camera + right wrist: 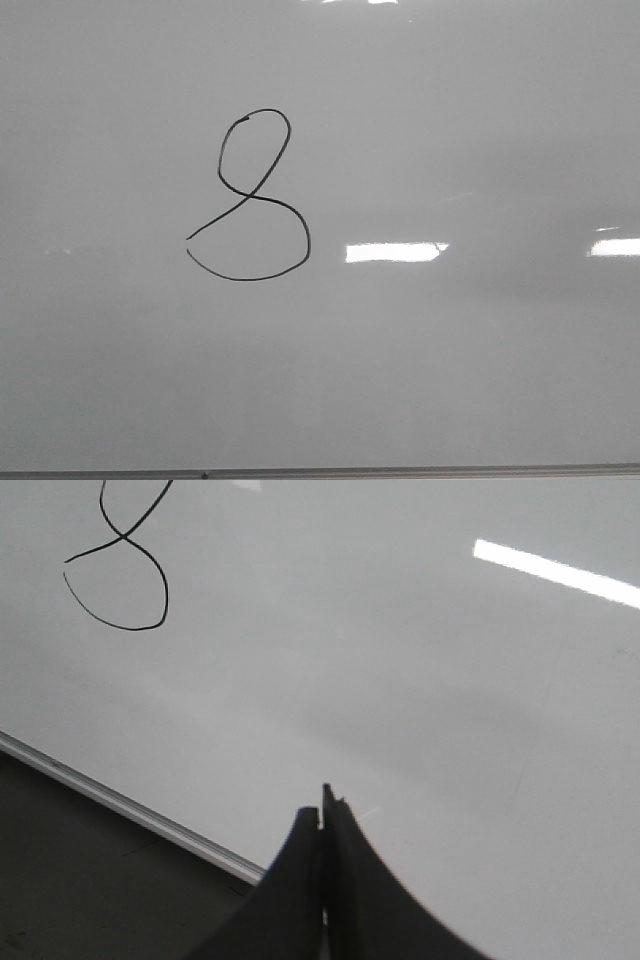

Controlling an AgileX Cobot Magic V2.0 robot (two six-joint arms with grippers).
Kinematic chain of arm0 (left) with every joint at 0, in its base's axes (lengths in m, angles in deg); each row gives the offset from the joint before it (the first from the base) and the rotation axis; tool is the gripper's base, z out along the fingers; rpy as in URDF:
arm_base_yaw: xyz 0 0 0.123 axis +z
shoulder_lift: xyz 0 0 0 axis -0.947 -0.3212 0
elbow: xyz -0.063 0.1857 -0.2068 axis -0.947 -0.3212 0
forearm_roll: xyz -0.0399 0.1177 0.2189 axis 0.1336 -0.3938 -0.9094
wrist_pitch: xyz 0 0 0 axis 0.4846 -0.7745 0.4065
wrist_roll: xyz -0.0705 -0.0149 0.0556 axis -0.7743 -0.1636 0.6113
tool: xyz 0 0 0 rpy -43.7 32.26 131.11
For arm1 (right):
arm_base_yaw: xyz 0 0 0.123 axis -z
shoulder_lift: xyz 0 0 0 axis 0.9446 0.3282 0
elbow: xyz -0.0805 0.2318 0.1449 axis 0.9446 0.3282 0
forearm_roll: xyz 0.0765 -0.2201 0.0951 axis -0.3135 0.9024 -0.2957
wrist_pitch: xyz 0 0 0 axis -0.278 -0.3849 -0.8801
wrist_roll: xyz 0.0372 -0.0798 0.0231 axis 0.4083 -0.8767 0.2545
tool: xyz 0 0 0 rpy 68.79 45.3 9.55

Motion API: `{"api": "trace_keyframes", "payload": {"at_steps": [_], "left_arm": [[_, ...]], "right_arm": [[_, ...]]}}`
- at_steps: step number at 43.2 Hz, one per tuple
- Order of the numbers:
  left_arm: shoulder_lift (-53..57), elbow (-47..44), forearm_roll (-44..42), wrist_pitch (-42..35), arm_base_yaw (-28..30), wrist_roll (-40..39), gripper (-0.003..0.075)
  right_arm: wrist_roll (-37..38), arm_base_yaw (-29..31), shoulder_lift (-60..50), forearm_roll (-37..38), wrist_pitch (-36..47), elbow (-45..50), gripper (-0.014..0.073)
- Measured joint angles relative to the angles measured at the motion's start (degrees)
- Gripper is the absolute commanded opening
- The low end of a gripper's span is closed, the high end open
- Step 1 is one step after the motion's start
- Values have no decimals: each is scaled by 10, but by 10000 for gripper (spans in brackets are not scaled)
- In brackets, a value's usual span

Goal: Write number 8 on whiteboard

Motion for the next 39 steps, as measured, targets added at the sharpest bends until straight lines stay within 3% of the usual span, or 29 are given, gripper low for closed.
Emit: {"api": "trace_keyframes", "payload": {"at_steps": [6,12,20,26,39], "left_arm": [[0,0,0,-1,0,0,-21],[0,0,0,-1,0,0,-21],[0,0,0,-2,0,0,-21],[0,0,0,-2,0,0,-21],[0,0,0,-2,0,0,-21]], "right_arm": [[0,0,-1,3,5,3,-69],[29,6,-36,38,63,33,-69],[190,65,-115,133,154,119,-69],[277,96,-172,178,161,182,-69],[299,98,-255,210,144,234,-69]]}}
